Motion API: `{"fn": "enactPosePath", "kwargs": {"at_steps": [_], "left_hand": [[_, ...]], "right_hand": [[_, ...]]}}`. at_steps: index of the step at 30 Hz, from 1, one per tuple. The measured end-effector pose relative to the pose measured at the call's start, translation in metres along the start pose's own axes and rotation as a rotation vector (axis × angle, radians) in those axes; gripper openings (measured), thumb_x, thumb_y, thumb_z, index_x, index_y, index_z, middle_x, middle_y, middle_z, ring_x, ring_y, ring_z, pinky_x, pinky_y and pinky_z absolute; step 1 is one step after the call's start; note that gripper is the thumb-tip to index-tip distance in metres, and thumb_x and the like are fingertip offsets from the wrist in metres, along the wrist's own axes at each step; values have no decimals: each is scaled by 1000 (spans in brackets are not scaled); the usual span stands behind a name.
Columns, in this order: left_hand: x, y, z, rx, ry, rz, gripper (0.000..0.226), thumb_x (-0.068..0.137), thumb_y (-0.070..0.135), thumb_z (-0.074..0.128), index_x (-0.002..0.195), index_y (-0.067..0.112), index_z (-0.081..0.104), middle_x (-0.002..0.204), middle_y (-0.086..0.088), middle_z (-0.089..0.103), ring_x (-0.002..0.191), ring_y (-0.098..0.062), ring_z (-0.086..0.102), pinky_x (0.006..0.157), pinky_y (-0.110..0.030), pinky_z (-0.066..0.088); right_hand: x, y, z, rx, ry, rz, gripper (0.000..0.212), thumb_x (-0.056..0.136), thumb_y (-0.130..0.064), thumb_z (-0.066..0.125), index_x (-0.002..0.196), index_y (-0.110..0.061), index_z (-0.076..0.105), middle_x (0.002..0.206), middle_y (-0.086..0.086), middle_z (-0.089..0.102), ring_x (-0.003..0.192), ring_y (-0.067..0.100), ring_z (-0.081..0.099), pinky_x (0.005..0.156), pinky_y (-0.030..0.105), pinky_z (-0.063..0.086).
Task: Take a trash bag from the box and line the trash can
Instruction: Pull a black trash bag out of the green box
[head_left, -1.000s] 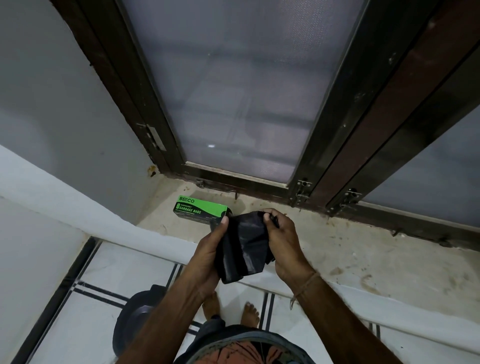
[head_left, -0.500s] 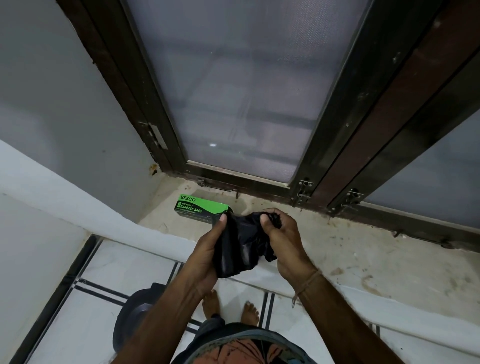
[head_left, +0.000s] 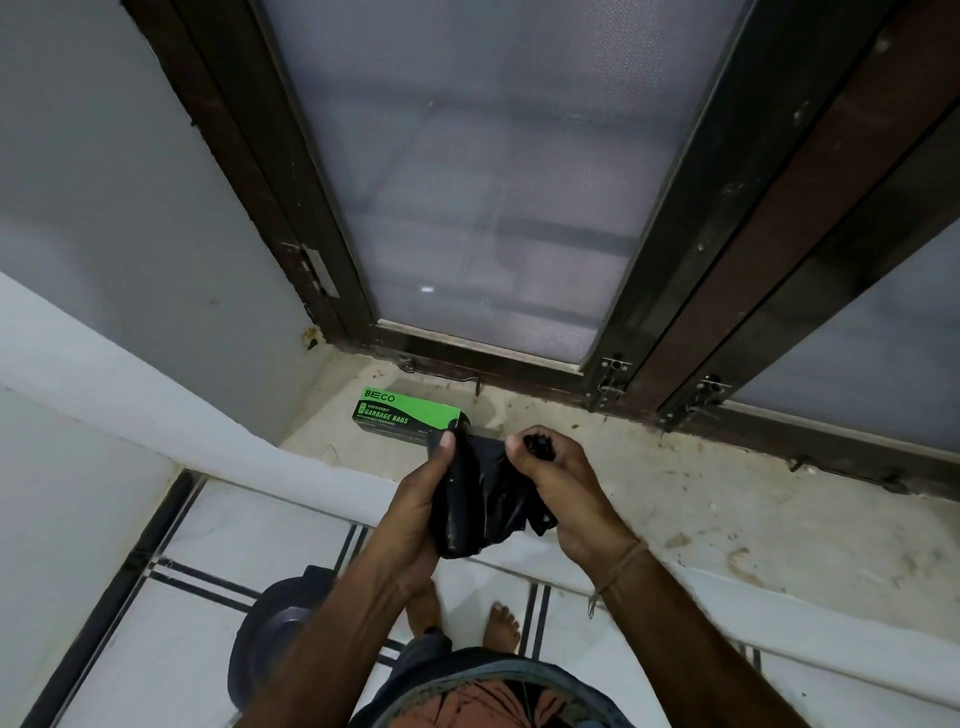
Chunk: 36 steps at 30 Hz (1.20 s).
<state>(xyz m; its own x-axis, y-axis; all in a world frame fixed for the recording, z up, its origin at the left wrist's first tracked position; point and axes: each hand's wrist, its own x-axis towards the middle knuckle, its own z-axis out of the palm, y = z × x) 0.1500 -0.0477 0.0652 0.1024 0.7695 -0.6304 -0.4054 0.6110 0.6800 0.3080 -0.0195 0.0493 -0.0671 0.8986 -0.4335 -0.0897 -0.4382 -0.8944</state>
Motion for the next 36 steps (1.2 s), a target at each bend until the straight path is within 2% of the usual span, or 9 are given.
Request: {"fn": "enactPosePath", "kwargs": {"at_steps": [7, 10, 13, 16, 19, 23, 29, 33, 36], "left_hand": [[-2, 0, -4, -45, 19, 0, 45, 103, 51, 47, 102, 27, 86, 120, -14, 78, 106, -30, 74, 103, -50, 52], [-3, 0, -2, -44, 18, 7, 47, 103, 51, 45, 101, 28, 86, 121, -13, 78, 102, -23, 75, 98, -41, 54], [-4, -1, -2, -17, 12, 14, 52, 104, 54, 41, 105, 26, 85, 121, -12, 78, 108, -24, 76, 104, -42, 52], [-6, -4, 0, 9, 4, 20, 55, 103, 56, 39, 110, 22, 82, 122, -15, 77, 114, -29, 74, 103, -42, 52], [-6, -4, -1, 5, 15, 27, 58, 97, 59, 45, 119, 17, 78, 124, -15, 76, 119, -31, 72, 104, -42, 52], [-6, 0, -7, 21, 18, 21, 61, 99, 63, 42, 129, 18, 71, 122, -13, 77, 115, -31, 73, 95, -42, 57], [-5, -1, -7, -21, 22, -1, 60, 99, 64, 42, 126, 21, 73, 123, -12, 77, 117, -33, 72, 103, -49, 54], [-5, -1, -7, -62, 20, 9, 56, 98, 63, 44, 116, 23, 77, 120, -14, 78, 107, -34, 74, 99, -53, 55], [-3, -2, -8, -53, 29, 23, 56, 94, 63, 47, 111, 23, 82, 122, -17, 77, 105, -32, 74, 100, -50, 53]], "right_hand": [[8, 4, 0, 40, 64, -24, 21, 107, -8, 51, 103, -10, 71, 102, 7, 76, 94, 21, 69, 74, 22, 57], [7, 5, 6, 43, 61, 18, 26, 109, -16, 49, 115, -11, 74, 113, 10, 78, 108, 28, 73, 75, 23, 58], [0, 2, 7, 29, -68, -14, 29, 105, -32, 58, 109, -11, 77, 104, 7, 79, 100, 22, 75, 80, 26, 59], [-4, -1, 9, -26, -108, -52, 24, 96, -26, 73, 89, -3, 76, 78, 5, 71, 71, 17, 66, 67, 29, 51], [-2, 0, 6, -18, -34, -70, 26, 98, -20, 70, 88, 4, 69, 73, 5, 64, 65, 14, 59, 56, 22, 47], [-2, 4, 2, -30, -23, -82, 25, 104, -17, 60, 81, -9, 61, 66, -7, 61, 58, 5, 54, 52, 15, 43], [9, 10, 4, -41, 72, -84, 14, 105, -10, 56, 101, -2, 67, 94, 7, 70, 88, 17, 65, 77, 25, 53], [10, 8, 6, -31, 91, -40, 23, 108, -14, 51, 114, -3, 70, 114, 17, 74, 107, 29, 70, 80, 24, 56], [1, 2, 5, 15, -47, -34, 30, 106, -30, 56, 109, -7, 75, 102, 13, 78, 93, 21, 74, 74, 27, 58]]}}
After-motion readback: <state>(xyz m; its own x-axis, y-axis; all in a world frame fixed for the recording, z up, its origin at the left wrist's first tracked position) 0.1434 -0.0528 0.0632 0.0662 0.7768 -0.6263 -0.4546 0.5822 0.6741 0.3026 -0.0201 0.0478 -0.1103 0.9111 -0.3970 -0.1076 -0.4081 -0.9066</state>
